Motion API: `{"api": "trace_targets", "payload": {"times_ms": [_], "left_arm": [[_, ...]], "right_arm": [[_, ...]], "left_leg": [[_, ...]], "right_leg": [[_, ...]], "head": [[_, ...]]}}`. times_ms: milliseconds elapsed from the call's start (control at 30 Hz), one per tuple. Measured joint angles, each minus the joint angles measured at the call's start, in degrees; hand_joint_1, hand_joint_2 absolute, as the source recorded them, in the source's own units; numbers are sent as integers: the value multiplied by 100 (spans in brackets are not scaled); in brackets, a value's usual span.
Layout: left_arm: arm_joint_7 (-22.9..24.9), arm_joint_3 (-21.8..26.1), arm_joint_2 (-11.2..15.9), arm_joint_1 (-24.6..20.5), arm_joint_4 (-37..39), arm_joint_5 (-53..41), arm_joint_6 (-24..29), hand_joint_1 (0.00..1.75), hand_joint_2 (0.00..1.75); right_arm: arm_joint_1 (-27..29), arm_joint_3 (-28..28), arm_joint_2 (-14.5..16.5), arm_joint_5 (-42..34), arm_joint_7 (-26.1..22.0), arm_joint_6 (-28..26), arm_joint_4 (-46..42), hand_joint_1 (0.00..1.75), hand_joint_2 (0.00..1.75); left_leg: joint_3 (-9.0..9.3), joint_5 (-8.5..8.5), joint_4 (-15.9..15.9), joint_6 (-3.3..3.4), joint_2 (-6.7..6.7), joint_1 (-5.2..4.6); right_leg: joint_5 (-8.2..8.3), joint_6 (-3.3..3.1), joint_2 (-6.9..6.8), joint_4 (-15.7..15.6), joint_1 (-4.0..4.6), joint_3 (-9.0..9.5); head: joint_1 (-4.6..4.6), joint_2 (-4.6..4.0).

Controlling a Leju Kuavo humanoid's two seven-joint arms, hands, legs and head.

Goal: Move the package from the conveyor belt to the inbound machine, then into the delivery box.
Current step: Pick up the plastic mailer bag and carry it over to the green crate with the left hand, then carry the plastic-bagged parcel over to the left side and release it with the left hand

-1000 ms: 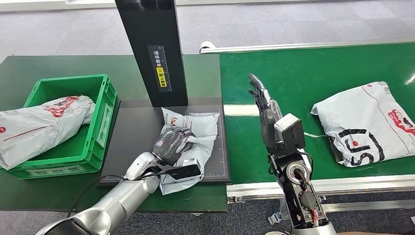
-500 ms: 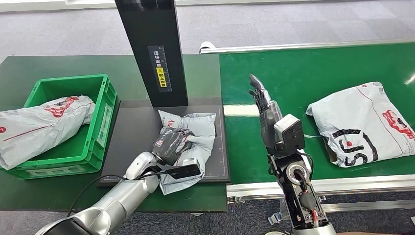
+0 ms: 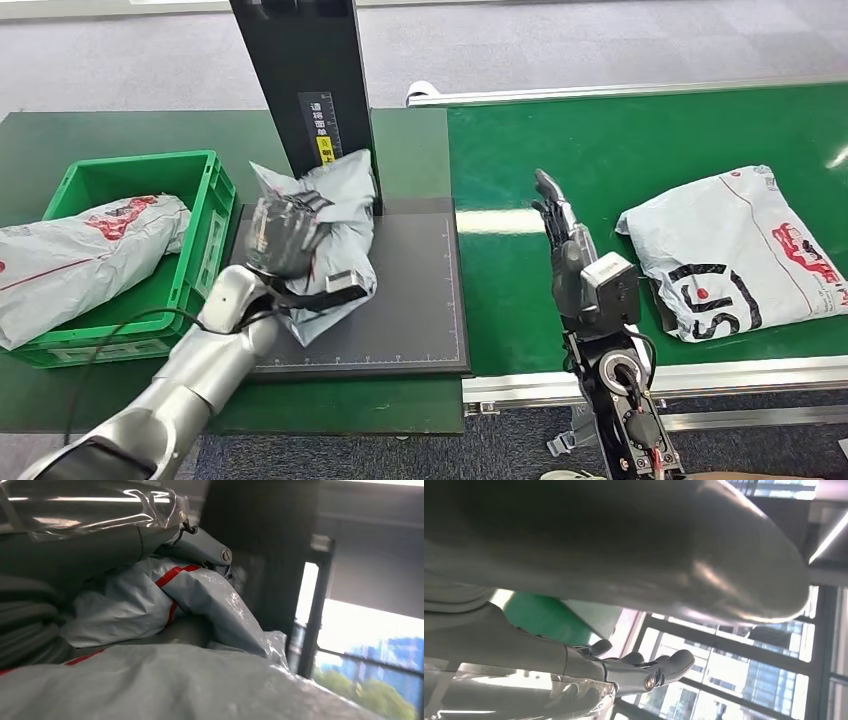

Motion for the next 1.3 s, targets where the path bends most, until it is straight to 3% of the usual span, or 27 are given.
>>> {"api": "trace_targets", "payload": {"times_ms": [233, 500, 800, 1033, 1067, 1167, 1200, 1300], "left_arm": [[236, 1122, 824, -454, -475, -472, 10, 175, 175], [828, 2045, 1366, -962, 69, -1213, 11, 175, 175], [971, 2371, 1627, -1142, 651, -1372, 11, 175, 175], [1529, 2558, 1947, -1294, 1319, -1733, -3, 175, 175], [1569, 2599, 2013, -1302, 1421, -1750, -6, 148, 175], [1641, 2720, 2178, -1298, 1686, -1772, 1, 17, 175], [1633, 2765, 2211, -1284, 1744, -1747, 5, 0, 175], [1363, 2950, 2221, -1175, 1802, -1502, 11, 0, 175]], "right_arm": [[284, -185, -141, 2, -31, -56, -122, 0, 0], [384, -224, -143, 60, -43, -57, -164, 0, 0], [414, -224, -140, 62, -43, -57, -189, 0, 0], [448, -224, -144, 61, -45, -51, -198, 0, 0], [459, -223, -145, 61, -45, -47, -204, 0, 0], [471, -221, -141, 60, -42, 5, -218, 0, 0], [469, -221, -137, 59, -39, 30, -219, 0, 0], [451, -220, -119, 60, -30, 59, -218, 0, 0]], "left_leg": [[-8, 0, -1, -1, 2, 2], [-9, 1, -1, -1, 3, 2], [-15, 0, -1, -1, 1, 2], [-15, 0, -1, -2, 10, 4], [-15, 0, -1, -2, 9, 5], [-19, 0, -2, -2, 7, 6], [-20, 0, -3, -2, 6, 6], [-21, 0, -3, -2, 4, 5]], "right_leg": [[-1, -1, 2, 0, 2, -10], [-1, -1, 2, 1, 2, -11], [-2, -1, 1, 0, 2, -14], [-1, -2, 11, 1, 4, -21], [-1, -2, 11, 1, 5, -22], [-3, -2, 10, 2, 7, -22], [-3, -3, 10, 2, 7, -22], [-4, -2, 9, 0, 5, -22]], "head": [[-2, 0], [0, 0], [0, -1], [-1, 0], [-1, 0], [-1, -1], [0, -1], [1, 0]]}}
